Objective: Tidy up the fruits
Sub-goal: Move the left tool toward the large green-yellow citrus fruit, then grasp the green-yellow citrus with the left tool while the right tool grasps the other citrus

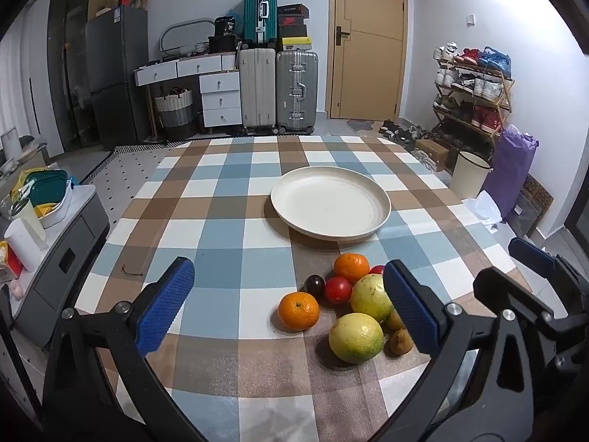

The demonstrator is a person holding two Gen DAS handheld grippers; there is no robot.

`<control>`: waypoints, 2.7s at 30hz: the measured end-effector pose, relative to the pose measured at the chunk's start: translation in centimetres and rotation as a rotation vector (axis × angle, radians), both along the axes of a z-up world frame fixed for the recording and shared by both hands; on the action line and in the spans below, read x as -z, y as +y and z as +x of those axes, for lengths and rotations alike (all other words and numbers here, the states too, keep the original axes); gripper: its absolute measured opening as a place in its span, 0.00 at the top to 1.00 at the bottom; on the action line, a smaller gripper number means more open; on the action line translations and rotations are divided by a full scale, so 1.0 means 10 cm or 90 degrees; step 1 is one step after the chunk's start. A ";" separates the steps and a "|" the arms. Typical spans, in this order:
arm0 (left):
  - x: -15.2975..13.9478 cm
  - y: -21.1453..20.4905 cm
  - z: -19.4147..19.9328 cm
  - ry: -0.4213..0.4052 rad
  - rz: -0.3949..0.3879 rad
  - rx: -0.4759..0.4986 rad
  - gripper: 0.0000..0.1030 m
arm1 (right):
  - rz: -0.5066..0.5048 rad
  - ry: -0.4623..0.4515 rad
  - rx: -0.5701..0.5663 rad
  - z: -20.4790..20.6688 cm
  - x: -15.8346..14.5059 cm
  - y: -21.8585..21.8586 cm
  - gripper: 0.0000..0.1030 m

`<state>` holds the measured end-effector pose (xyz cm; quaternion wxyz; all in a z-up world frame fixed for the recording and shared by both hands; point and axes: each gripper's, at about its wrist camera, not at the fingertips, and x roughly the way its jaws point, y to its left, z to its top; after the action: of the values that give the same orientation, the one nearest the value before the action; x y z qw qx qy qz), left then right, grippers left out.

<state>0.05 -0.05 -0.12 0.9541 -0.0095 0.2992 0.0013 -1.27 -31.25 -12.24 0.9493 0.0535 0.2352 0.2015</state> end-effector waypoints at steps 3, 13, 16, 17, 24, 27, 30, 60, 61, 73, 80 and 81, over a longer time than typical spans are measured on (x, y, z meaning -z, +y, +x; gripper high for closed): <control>0.02 -0.01 0.01 0.003 0.000 0.002 0.01 | 0.002 0.002 0.001 0.00 0.01 -0.01 0.00; 0.03 -0.04 0.02 0.006 0.002 0.003 0.01 | 0.003 0.004 0.004 0.01 0.02 -0.03 0.00; 0.04 -0.05 0.02 0.008 0.001 0.002 0.01 | 0.002 0.004 0.004 0.00 0.02 -0.03 0.00; 0.05 -0.05 0.02 0.009 0.000 0.003 0.01 | 0.002 0.005 0.005 0.00 0.03 -0.04 0.00; 0.18 -0.04 0.02 0.037 0.003 0.007 0.01 | 0.000 0.008 0.012 0.01 0.08 -0.08 0.00; 0.23 -0.04 0.04 0.070 0.003 0.011 0.01 | -0.006 0.008 0.015 0.00 0.08 -0.07 0.00; 0.26 -0.03 0.06 0.093 0.003 0.016 0.01 | -0.004 0.012 0.016 0.01 0.09 -0.07 0.00; 0.81 -0.34 0.35 0.148 -0.086 0.111 0.02 | 0.015 0.031 0.036 0.07 0.18 -0.20 0.00; 0.82 -0.35 0.35 0.148 -0.093 0.115 0.04 | 0.016 0.032 0.037 0.08 0.19 -0.21 0.00; 0.88 -0.41 0.39 0.171 -0.144 0.180 0.42 | 0.021 0.043 0.042 0.08 0.23 -0.26 0.00; 0.94 -0.41 0.41 0.184 -0.162 0.203 0.53 | 0.023 0.047 0.040 0.09 0.25 -0.27 0.00; 0.95 -0.41 0.40 0.185 -0.163 0.208 0.53 | 0.023 0.048 0.040 0.09 0.25 -0.27 0.00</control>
<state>4.06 -4.11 -9.64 0.8798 -0.0819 0.4282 -0.1894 -0.39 -33.97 -14.75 0.9446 0.0857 0.2650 0.1738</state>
